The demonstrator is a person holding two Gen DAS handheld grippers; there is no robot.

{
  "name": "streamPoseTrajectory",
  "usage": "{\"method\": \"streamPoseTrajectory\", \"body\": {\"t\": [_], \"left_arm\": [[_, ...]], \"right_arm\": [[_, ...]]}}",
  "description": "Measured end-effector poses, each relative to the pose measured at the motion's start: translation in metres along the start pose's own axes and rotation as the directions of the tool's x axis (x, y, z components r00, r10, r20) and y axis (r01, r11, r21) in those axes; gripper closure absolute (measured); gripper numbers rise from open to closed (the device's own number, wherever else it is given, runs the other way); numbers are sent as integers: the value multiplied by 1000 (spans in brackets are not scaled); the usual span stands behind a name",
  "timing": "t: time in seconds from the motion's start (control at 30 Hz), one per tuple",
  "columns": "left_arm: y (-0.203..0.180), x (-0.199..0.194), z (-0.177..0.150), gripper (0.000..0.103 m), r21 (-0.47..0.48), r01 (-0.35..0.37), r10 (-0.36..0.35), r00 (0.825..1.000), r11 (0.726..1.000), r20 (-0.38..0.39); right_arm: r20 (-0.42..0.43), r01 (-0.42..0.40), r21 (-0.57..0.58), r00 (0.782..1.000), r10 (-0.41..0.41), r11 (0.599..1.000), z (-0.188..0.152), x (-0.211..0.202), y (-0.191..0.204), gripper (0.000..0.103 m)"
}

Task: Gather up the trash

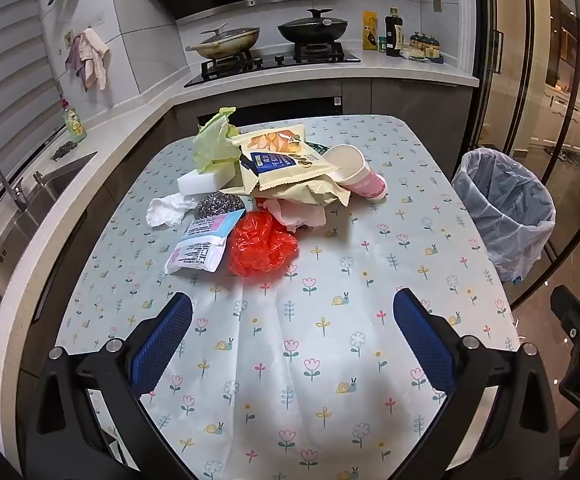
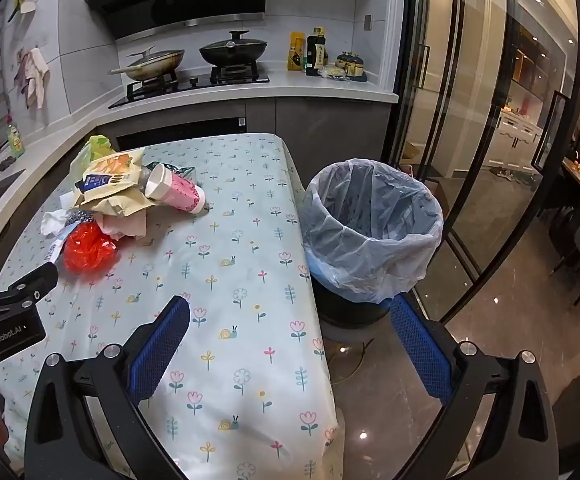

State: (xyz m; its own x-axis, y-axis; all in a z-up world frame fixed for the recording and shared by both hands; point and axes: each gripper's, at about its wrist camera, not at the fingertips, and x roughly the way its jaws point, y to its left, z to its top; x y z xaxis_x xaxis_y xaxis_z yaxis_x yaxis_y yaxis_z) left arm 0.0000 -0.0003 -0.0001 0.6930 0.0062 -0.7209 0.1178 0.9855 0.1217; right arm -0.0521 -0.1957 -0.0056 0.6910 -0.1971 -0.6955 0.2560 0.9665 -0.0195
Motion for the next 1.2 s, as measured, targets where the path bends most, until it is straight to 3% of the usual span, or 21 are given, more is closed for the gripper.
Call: {"method": "streamPoseTrajectory", "body": {"t": [1.2], "left_arm": [[-9, -8, -2, 7, 15, 6, -6, 1000, 1000, 11]], "right_arm": [[9, -1, 4, 1000, 1, 1000, -3, 0, -3, 7]]}}
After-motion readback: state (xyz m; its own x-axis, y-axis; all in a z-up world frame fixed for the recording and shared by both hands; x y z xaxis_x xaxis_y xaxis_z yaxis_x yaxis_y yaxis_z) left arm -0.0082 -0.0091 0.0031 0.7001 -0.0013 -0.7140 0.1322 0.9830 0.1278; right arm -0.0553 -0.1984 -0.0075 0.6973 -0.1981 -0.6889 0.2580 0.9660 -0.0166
